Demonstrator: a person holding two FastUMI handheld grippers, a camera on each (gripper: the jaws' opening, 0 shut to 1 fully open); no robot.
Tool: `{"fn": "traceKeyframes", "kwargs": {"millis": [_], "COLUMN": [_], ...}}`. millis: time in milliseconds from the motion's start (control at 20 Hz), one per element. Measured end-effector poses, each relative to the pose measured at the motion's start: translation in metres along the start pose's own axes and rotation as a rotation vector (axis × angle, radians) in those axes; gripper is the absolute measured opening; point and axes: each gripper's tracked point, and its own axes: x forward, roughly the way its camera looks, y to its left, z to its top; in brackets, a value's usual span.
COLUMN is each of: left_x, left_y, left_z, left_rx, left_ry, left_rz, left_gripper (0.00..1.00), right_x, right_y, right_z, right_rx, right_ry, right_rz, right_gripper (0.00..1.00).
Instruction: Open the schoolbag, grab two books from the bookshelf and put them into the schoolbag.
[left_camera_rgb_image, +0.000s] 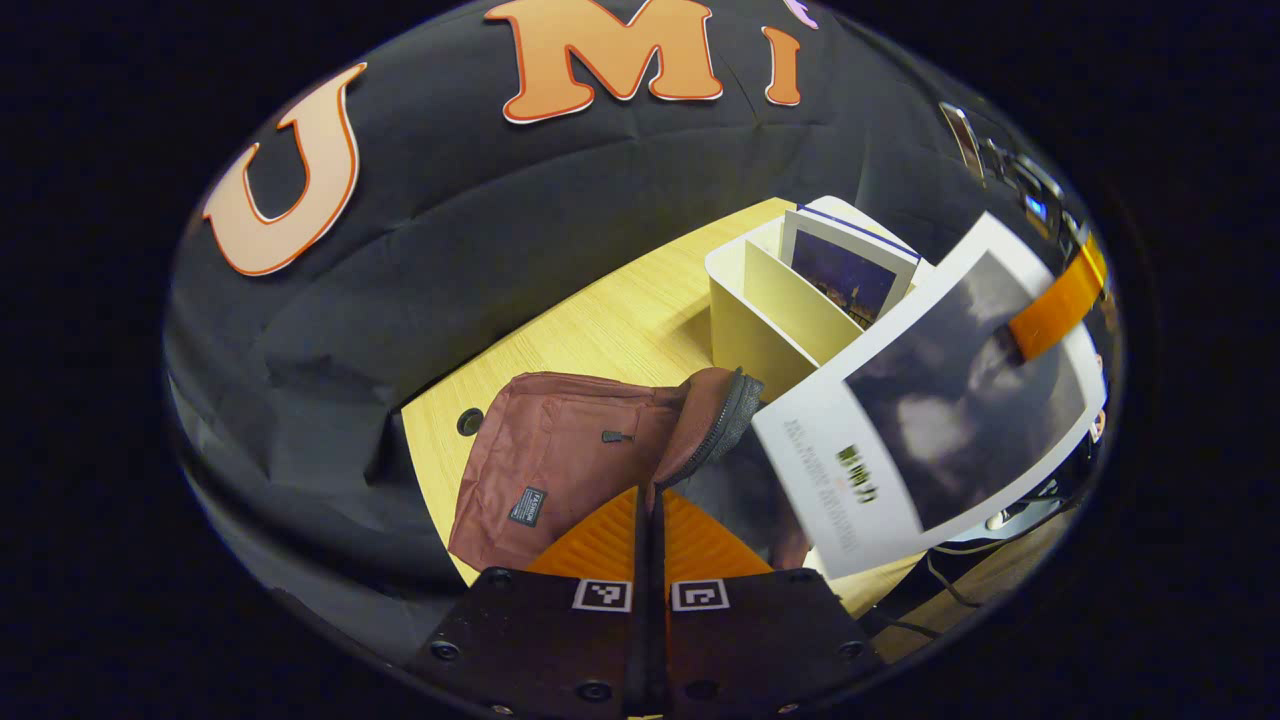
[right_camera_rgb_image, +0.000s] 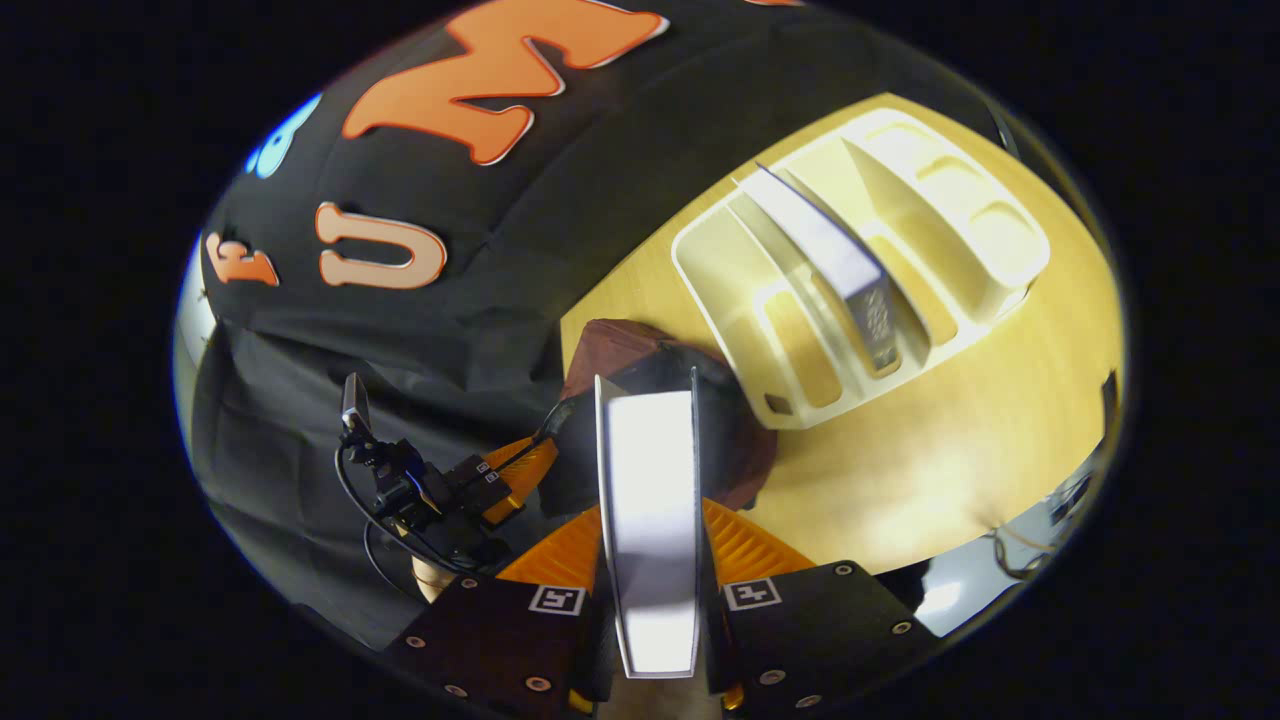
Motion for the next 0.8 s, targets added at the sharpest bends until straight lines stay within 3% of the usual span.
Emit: {"fn": "traceKeyframes", "kwargs": {"millis": [250, 450, 800], "left_x": [-0.003, -0.008, -0.008], "left_y": [-0.007, -0.019, -0.041], "left_z": [0.006, 0.012, 0.022], "left_rx": [0.007, 0.024, 0.054], "left_ry": [0.011, 0.022, 0.014], "left_rz": [0.009, -0.001, -0.028], "left_gripper": [0.01, 0.01, 0.01], "right_x": [0.081, 0.129, 0.193], "right_y": [-0.022, -0.021, -0.002], "right_z": [-0.020, -0.019, -0.014], "right_rx": [0.167, 0.092, 0.099], "right_ry": [-0.095, -0.162, -0.208], "right_rz": [0.093, 0.092, 0.112], "right_gripper": [0.35, 0.36, 0.36]}}
